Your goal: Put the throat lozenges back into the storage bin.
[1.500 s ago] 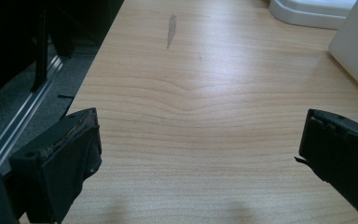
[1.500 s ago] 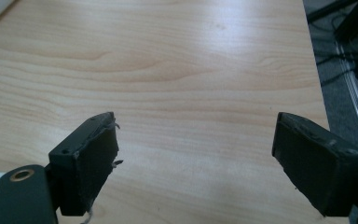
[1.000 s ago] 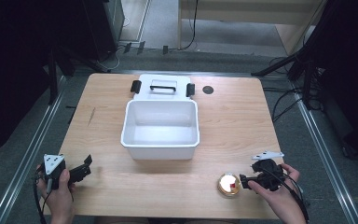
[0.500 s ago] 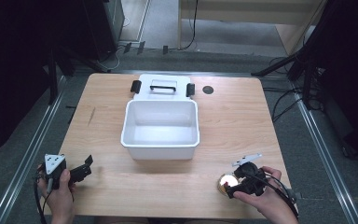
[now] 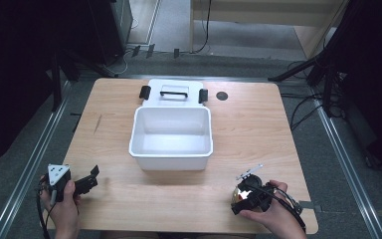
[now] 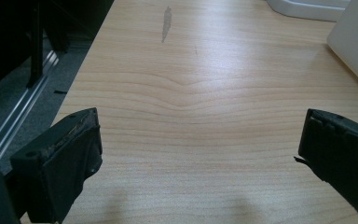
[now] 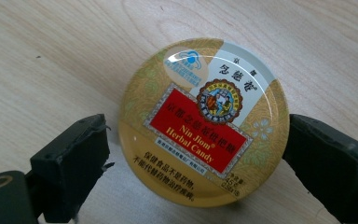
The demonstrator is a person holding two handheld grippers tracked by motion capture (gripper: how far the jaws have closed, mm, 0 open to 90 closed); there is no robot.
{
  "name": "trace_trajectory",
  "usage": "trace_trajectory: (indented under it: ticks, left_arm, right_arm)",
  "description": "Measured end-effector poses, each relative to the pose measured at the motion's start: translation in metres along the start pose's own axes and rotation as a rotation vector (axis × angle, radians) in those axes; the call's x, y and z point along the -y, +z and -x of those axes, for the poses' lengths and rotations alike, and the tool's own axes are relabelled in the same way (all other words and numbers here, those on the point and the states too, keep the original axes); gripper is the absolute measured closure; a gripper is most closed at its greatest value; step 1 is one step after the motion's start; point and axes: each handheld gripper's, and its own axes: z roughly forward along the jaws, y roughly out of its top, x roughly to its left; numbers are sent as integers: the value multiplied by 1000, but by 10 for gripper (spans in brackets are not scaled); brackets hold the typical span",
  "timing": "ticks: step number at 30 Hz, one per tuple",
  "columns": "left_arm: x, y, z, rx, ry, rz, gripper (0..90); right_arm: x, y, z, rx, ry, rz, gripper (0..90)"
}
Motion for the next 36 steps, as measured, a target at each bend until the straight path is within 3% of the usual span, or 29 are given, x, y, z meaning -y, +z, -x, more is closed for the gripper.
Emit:
trace_trajectory:
  ticks: [4,10,15,36]
  left_arm:
    - [0,0,0,-1,-1,-2,0]
    - [0,0,0,-4,-5,0,0]
    - [0,0,0,-2,-5,3,0]
    - [0,-1,0,17,-10,2,0]
  right_arm:
    - [0,1,0,12,13,5,197]
    - [0,-7,1,17,2,12,202]
    - [-3,-21,6,36,20,28,202]
    - [-44,-57,13,12,25,33,203]
